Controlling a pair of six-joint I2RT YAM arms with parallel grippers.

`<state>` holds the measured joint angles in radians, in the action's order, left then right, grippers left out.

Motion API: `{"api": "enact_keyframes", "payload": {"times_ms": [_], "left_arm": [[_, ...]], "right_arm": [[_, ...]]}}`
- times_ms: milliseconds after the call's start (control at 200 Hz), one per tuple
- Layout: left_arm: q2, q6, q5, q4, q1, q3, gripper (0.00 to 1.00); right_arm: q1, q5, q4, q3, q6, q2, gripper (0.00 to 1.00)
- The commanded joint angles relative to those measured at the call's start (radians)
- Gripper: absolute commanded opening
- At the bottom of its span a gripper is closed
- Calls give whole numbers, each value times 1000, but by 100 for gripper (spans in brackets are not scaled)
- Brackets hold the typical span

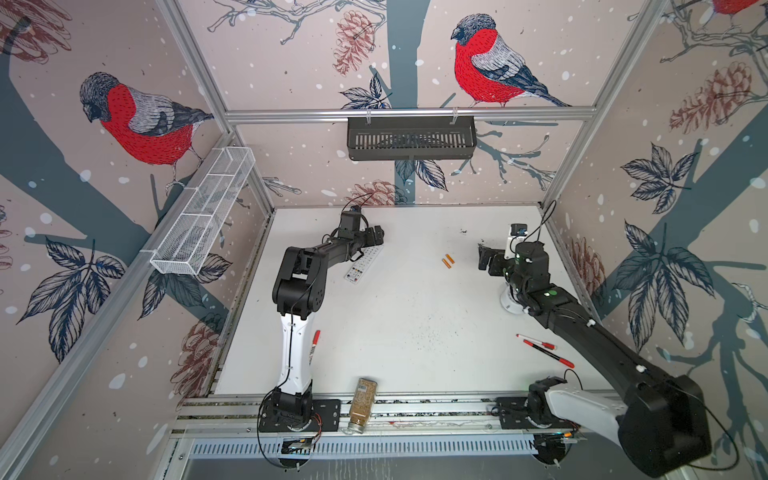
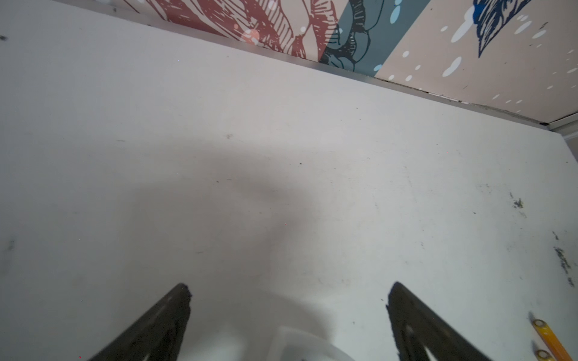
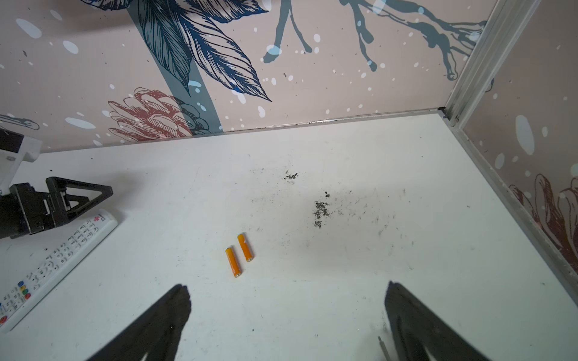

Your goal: Load the batteries into the remote control

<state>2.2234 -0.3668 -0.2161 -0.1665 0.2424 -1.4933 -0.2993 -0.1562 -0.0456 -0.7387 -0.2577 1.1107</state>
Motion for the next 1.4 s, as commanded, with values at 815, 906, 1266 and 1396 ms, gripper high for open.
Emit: {"api": "enact_keyframes", "payload": {"times_ms": [815,906,1266,1396], "left_arm": [[-322,-9,-238,236,318,378,98],[-441,5,-198,290,311,432,98],[-881,-52,-40,481,187,567,98],[-1022,-119,123,565,155,626,98]], "right_arm": [[51,106,38,-14,-9,57,100],[48,134,38,-27,-5,94,99],[-211,181,108,-201,117,411,100],[-317,272,104,-237,207,501,99]]}}
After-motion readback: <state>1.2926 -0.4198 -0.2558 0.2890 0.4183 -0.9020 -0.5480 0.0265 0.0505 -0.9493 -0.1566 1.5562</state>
